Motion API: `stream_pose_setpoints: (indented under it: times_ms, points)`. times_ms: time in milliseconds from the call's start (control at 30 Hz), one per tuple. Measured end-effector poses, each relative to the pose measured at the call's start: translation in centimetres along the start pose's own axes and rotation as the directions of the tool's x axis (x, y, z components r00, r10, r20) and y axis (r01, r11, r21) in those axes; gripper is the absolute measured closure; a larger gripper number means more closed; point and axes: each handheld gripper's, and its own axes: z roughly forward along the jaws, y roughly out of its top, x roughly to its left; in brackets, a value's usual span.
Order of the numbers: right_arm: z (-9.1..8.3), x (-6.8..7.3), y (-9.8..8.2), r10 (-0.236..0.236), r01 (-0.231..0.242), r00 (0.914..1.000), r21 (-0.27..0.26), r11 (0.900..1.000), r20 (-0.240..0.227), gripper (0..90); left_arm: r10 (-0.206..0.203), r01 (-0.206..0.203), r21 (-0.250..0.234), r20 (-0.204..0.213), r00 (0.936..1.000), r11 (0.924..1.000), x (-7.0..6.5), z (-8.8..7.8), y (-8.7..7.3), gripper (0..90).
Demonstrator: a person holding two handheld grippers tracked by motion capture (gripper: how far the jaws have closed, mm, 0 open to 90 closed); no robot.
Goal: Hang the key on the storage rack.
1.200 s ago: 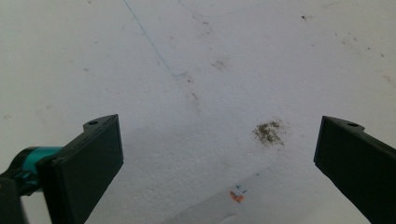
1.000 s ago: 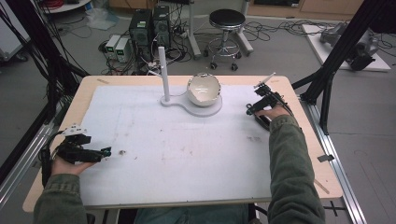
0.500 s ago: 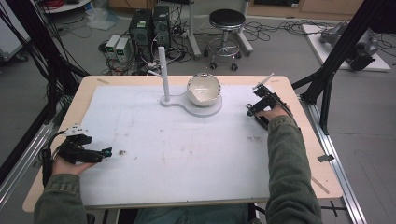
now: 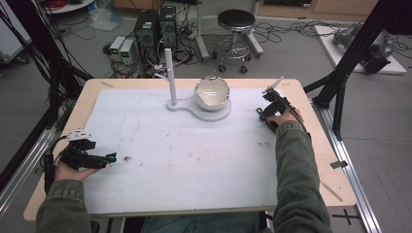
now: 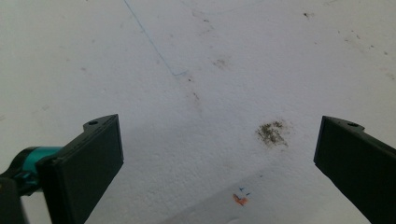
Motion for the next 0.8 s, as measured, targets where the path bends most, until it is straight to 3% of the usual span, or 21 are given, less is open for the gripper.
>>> stream_pose_setpoints:
  times_ms: [67, 100, 167, 300, 400, 467, 800]
  points:
    - [0.0, 0.1, 0.0, -0.002, 0.002, 1.0, 0.005, 1.0, -0.001, 66.7, 0.0, 0.0, -0.002, 0.0, 1.0, 1.0, 0.0, 0.0, 0.0, 1.8]
    - [0.0, 0.1, 0.1, -0.006, 0.006, 1.0, 0.002, 1.0, -0.005, 74.0, -0.001, 0.001, 0.0, 0.002, 1.0, 1.0, 0.0, 0.0, 0.0, 1.8]
    - [0.0, 0.1, 0.1, -0.001, 0.001, 0.9999, 0.003, 1.0, -0.014, 79.0, 0.002, -0.002, 0.005, 0.003, 1.0, 1.0, 0.0, 0.0, 0.0, 1.8]
    - [-0.1, 0.1, 0.0, 0.029, -0.028, 0.9994, 0.011, 1.0, -0.021, 83.4, 0.003, -0.003, 0.002, -0.001, 1.0, 1.0, 0.0, 0.0, 0.0, 1.8]
    - [-0.2, -0.1, -0.2, 0.045, -0.044, 0.9977, 0.019, 0.999, -0.051, 84.2, 0.0, 0.0, 0.0, -0.005, 1.0, 1.0, 0.1, 0.0, 0.0, 1.8]
    - [-0.5, -0.4, -0.4, 0.053, -0.052, 0.9975, 0.022, 0.998, -0.047, 84.4, 0.002, -0.002, 0.0, -0.005, 1.0, 1.0, 0.0, 0.0, 0.0, 1.8]
    - [-1.8, -0.4, -1.0, 0.034, -0.033, 0.9965, 0.01, 0.999, -0.077, 84.1, 0.006, -0.006, 0.007, -0.004, 1.0, 1.0, -0.1, 0.0, 0.0, 1.8]
